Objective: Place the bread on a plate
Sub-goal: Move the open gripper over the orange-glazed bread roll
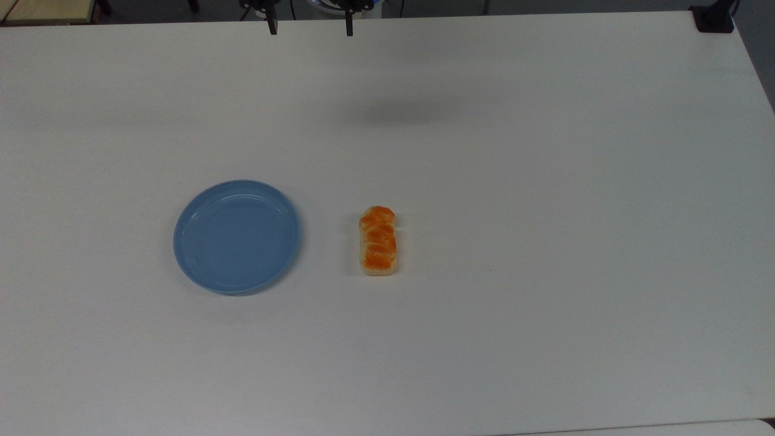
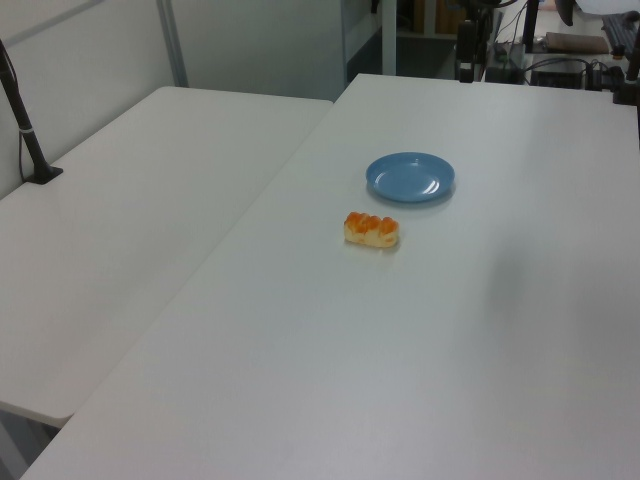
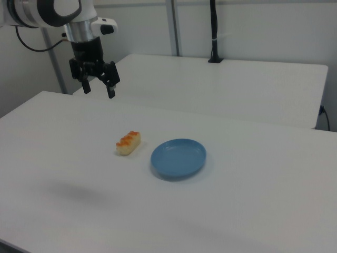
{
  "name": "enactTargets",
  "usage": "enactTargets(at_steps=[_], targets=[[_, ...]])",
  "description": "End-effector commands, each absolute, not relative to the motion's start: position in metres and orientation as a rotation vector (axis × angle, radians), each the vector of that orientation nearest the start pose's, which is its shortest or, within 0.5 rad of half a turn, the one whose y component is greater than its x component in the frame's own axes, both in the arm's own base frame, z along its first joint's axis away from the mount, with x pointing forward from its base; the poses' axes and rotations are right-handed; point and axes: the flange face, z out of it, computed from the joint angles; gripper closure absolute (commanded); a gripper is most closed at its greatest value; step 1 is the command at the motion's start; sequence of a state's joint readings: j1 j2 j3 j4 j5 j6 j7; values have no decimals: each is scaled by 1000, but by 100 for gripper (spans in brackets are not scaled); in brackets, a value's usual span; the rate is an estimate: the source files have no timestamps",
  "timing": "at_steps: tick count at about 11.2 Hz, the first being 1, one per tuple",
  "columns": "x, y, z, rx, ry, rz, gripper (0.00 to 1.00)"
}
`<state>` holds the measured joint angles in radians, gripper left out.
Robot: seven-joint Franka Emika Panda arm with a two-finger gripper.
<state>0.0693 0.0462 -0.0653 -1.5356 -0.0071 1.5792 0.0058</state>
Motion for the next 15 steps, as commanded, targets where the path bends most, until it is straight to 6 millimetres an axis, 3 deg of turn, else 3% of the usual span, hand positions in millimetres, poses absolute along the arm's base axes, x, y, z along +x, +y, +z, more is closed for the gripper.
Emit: enactTargets(at_steps=[1,8,15], targets=[[562,-1,616,-3165,-3,24,0],[562,1,616,-3165,-8,19,0],[584,9,596,-3162,-34,-39,0]])
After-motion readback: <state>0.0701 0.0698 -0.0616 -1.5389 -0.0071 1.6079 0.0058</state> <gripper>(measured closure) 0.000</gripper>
